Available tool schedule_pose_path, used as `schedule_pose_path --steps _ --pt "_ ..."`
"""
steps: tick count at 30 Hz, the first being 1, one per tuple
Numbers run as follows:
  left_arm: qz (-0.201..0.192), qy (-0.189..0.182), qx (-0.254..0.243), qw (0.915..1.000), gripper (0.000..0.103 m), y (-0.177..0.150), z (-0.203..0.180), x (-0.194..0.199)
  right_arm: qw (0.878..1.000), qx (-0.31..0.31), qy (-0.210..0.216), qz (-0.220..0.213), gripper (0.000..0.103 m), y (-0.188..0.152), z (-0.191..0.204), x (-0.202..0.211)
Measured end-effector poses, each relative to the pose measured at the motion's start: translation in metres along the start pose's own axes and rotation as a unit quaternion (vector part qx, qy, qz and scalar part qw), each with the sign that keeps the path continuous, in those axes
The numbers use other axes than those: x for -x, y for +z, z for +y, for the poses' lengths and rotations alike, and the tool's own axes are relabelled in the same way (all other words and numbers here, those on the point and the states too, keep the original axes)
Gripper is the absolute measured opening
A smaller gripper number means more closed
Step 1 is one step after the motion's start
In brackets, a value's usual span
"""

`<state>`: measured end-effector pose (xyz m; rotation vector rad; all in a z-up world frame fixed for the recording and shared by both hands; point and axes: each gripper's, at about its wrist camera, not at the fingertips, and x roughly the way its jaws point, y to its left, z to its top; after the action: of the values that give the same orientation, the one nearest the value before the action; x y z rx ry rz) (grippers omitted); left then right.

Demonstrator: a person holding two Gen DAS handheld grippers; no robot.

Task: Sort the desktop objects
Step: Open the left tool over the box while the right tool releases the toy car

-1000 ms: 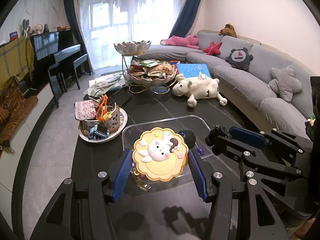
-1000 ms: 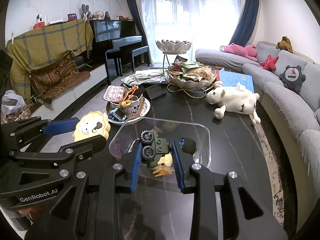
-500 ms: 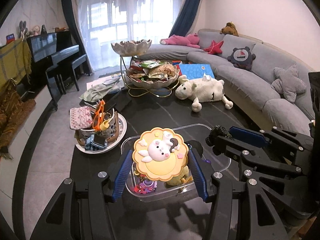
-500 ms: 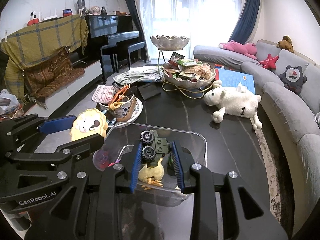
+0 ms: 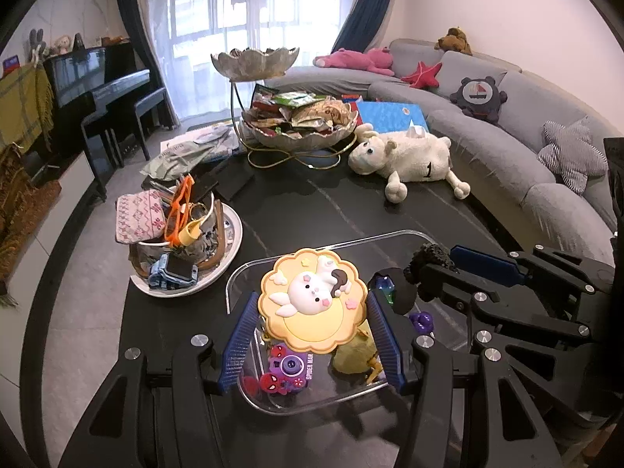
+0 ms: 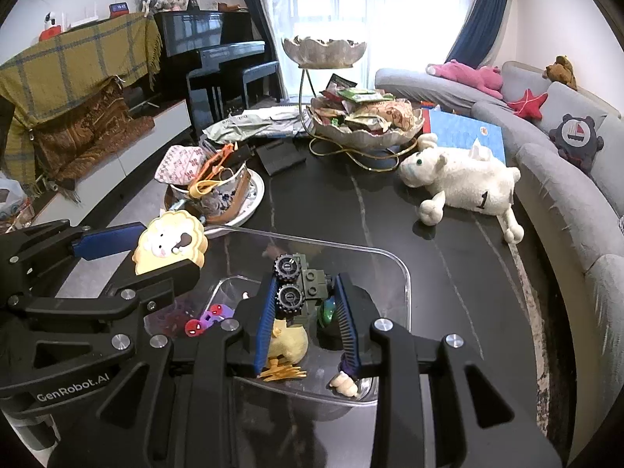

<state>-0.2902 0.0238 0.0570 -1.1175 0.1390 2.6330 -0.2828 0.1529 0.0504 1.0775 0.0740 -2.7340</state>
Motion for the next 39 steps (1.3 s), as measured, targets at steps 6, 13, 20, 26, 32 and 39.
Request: schedule_pose_path --steps 6,13,20,26,32,39 --pt "0.009 0.005 -0.001 0.9999 0.052 0.001 0.001 -0.017 1.000 -0.002 -0.001 0.012 0.028 -0.001 -0.004 -0.016" --pt "0.021 0.006 0.001 0.9998 0.052 0.001 0.004 -0.034 1.000 -0.004 0.000 0.023 0.028 -0.002 -0.007 -0.032" --pt "0.036 0.004 0.002 0.9993 0.052 -0.001 0.006 -0.053 0.999 -0.005 -0.002 0.038 0.028 -0.006 -0.011 -0.051" --pt "0.045 0.004 0.002 0.9990 0.052 -0.003 0.008 -0.064 0.999 -0.005 -0.003 0.049 0.028 -0.009 -0.013 -0.063" --pt "0.058 0.004 0.011 0.9983 0.053 -0.005 0.010 -0.071 0.998 -0.009 -0.005 0.056 0.028 -0.011 -0.014 -0.070" --pt "0.092 -0.010 0.022 0.9955 0.054 -0.006 0.014 -0.077 0.998 -0.017 -0.014 0.057 0.035 -0.014 -0.017 -0.070"
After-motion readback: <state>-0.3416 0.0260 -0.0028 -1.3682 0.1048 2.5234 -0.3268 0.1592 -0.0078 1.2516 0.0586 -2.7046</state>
